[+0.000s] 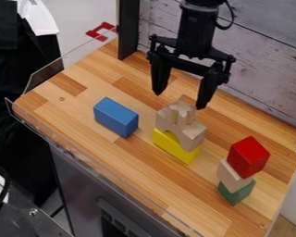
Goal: Remove the plus from arch and put it on top of the blue block
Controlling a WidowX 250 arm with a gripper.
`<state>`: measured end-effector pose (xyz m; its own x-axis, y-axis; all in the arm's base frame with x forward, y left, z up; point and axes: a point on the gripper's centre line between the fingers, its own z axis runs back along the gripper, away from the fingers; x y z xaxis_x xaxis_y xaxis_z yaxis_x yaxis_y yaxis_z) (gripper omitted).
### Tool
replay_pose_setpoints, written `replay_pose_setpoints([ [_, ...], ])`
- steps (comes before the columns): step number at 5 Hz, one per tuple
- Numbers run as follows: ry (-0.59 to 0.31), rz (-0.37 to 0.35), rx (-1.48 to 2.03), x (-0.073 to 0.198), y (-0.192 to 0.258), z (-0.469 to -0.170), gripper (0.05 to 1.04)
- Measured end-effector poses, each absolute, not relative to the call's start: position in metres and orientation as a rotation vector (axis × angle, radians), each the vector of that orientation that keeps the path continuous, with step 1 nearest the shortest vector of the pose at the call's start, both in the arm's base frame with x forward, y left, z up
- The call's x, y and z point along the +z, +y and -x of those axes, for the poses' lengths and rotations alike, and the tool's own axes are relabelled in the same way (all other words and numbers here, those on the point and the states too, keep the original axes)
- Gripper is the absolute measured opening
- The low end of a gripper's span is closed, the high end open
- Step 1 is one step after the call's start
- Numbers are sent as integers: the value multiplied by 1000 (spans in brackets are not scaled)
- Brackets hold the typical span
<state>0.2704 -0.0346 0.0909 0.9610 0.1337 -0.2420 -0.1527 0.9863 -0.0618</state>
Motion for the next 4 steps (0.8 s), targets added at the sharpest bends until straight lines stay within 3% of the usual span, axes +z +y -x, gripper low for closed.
replay_pose_setpoints([
  [1, 265, 109, 143, 100, -41, -263, 1000],
  [4, 293, 119, 167, 90, -36, -261, 1000],
])
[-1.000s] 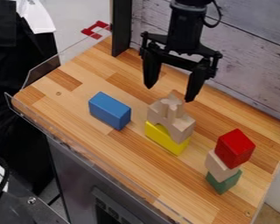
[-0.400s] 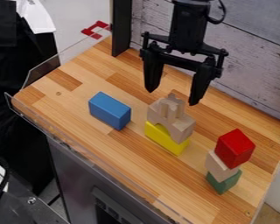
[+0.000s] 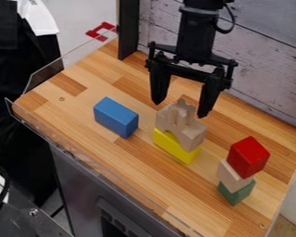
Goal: Remove the plus from arch and put it on top of the blue block
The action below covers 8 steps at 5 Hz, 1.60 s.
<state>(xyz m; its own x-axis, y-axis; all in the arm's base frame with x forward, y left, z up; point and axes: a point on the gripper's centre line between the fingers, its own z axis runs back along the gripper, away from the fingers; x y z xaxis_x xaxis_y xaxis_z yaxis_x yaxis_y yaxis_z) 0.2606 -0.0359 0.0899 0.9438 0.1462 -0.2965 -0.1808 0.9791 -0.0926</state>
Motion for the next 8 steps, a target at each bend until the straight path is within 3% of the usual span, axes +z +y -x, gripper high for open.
replay_pose_setpoints([
  [2, 301, 110, 166, 76, -35, -264, 963],
  [3, 306, 112, 165, 68, -33, -266, 682],
  [4, 301, 112, 165, 68, -33, -267, 466],
  [5, 311, 109, 170, 69, -33, -265, 465],
  [6, 278, 90, 148, 86, -34, -270, 465],
  [7, 157, 99, 122, 115, -23, -269, 465],
  [8, 143, 85, 179, 112, 4, -259, 465],
])
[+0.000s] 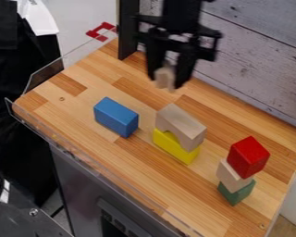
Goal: Remove the plus from arch and put it on top of the blue block
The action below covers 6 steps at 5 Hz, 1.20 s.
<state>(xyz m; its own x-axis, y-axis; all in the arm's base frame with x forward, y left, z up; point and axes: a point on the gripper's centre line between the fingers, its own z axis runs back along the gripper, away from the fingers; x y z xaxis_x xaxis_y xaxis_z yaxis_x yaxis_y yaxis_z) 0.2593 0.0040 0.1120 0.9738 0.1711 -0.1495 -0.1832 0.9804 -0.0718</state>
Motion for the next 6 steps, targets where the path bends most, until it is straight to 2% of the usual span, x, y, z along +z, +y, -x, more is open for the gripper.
replay_pose_setpoints([
  [2, 149, 167, 220, 77, 32, -246, 465],
  [5, 209, 204, 237, 45, 52, -248, 465],
  [6, 205, 200, 249, 47, 60, -251, 465],
])
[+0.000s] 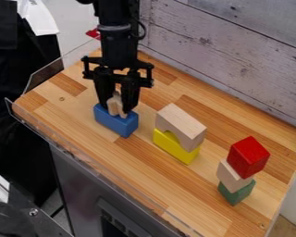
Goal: Remove the plus from arch and put it on top of the blue block
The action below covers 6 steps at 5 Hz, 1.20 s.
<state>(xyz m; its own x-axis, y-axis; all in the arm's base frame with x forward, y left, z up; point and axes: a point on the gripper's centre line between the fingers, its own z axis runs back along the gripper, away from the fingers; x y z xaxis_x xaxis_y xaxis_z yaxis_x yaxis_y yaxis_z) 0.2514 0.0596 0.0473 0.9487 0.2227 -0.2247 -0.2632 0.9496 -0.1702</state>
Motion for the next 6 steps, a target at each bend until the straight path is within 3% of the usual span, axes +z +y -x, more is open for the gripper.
replay_pose_setpoints([
  [4, 277, 182, 255, 39, 62, -250, 465],
  [5, 280, 182, 255, 39, 61, -250, 517],
  [6, 308, 193, 265, 37, 60, -247, 807],
])
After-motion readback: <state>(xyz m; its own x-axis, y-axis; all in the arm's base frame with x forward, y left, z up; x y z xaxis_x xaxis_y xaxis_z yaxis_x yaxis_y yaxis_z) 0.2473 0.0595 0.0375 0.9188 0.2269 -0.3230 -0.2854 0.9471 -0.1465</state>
